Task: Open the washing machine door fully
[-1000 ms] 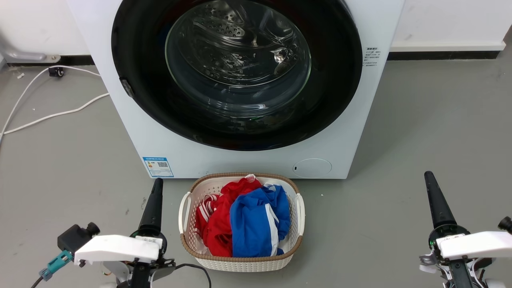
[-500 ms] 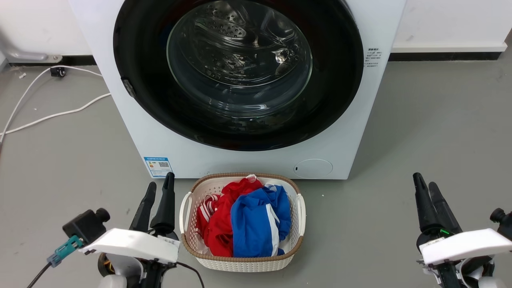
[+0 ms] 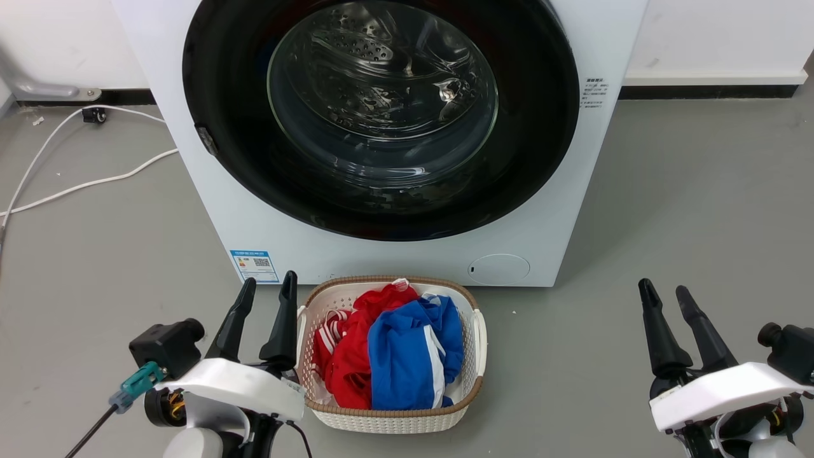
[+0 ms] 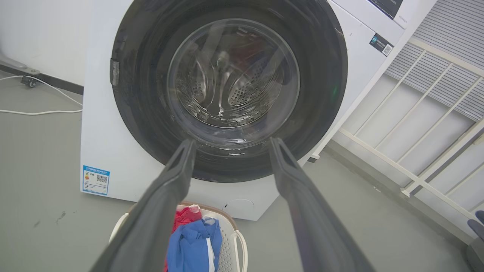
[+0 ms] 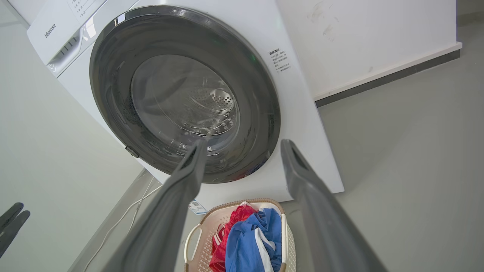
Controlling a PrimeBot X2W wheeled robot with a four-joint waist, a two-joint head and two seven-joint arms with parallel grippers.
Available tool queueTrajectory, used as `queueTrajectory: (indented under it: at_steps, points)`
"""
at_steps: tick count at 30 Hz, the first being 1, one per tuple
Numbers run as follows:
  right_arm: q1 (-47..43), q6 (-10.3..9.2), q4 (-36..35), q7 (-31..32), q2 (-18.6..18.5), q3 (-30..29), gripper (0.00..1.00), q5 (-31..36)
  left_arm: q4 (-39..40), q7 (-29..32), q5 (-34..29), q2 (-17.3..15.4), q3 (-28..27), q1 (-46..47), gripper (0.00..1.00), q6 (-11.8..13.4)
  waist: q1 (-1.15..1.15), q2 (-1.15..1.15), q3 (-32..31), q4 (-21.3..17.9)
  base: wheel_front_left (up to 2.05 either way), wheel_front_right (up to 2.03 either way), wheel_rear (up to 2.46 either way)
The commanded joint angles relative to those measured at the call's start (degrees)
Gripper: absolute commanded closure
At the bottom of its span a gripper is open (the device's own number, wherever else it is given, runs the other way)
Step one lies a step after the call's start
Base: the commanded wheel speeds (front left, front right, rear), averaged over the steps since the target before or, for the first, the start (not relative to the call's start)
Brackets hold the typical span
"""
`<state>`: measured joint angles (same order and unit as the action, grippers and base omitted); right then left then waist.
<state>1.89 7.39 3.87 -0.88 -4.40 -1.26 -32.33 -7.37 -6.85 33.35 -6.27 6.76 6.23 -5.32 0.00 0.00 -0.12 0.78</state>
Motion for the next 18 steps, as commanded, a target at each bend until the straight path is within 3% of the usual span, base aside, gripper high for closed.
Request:
queueTrajectory:
  at_steps: [1, 18]
  points:
    - [-0.1, 0.09, -1.1, 0.0, -0.3, 0.2, 0.00, 2.3, 0.5, -0.6, -2.1, -0.6, 0.6, 1.4, 0.00, 0.4, 0.00, 0.00, 0.0, 0.0, 0.00, 0.00, 0.00]
    - [-1.4, 0.11, -3.9, 0.7, 0.6, -1.0, 0.00, 13.0, -1.2, -3.1, -10.9, -2.1, 3.0, 1.6, 0.00, 2.9, 0.00, 0.00, -0.3, 0.0, 0.00, 0.00, 0.00]
